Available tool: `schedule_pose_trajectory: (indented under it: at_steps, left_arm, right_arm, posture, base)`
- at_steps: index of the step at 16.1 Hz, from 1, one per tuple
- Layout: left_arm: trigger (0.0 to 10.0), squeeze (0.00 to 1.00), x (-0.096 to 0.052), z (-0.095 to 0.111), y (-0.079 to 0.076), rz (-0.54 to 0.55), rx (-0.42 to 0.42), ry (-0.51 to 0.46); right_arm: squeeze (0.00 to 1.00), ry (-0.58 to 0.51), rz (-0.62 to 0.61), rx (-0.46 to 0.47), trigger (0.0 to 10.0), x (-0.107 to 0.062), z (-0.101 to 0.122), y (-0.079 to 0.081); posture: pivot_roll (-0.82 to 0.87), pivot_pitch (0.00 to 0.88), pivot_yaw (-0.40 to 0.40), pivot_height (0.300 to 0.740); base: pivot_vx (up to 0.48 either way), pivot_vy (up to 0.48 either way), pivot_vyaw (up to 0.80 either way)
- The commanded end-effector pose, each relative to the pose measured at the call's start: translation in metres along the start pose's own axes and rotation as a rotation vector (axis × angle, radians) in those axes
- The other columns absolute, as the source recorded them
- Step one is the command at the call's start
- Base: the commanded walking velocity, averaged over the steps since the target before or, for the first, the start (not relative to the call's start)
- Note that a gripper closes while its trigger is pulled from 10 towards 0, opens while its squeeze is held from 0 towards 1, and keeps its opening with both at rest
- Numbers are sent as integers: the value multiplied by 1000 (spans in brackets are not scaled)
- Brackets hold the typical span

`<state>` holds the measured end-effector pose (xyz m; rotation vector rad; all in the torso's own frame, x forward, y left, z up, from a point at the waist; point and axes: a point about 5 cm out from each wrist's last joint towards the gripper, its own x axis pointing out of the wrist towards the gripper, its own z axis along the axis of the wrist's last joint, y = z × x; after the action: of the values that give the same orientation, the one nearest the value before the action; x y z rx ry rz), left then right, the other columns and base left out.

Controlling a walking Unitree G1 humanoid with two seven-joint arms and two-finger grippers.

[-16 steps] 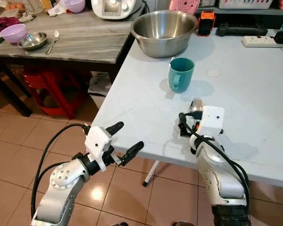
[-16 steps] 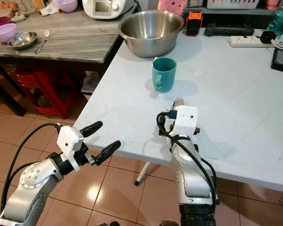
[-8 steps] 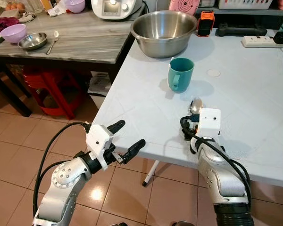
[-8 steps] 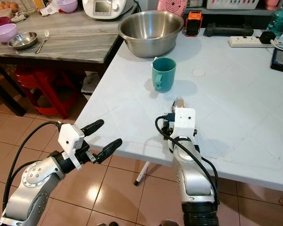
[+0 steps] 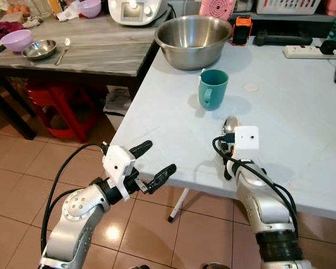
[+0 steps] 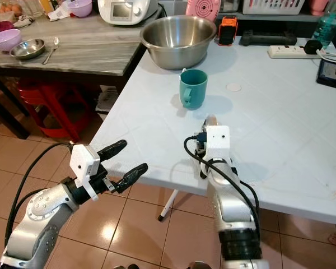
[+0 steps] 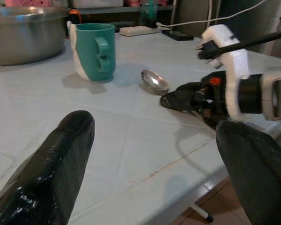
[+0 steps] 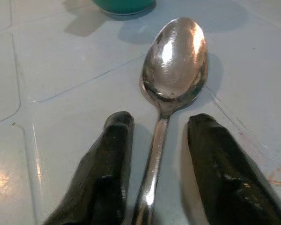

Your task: Setting the table

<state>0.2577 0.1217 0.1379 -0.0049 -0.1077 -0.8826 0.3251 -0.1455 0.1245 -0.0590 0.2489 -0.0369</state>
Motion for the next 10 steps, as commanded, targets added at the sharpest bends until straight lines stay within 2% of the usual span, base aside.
schedule_pose_trajectory:
  at_steps: [1, 10]
  left_arm:
    - [10000, 0, -5, -2, 1, -16, -5, 21]
    - [10000, 0, -8, -12, 0, -103, 42, 126]
  right_arm:
    - [0, 85, -44, 2, 0, 3, -17, -12]
    - [0, 100, -74, 8, 0, 6, -24, -21]
  posture:
    - [-163, 151, 90, 740]
    - [-166, 153, 97, 740]
  base:
    - [0, 0, 0]
    - [0, 0, 0]
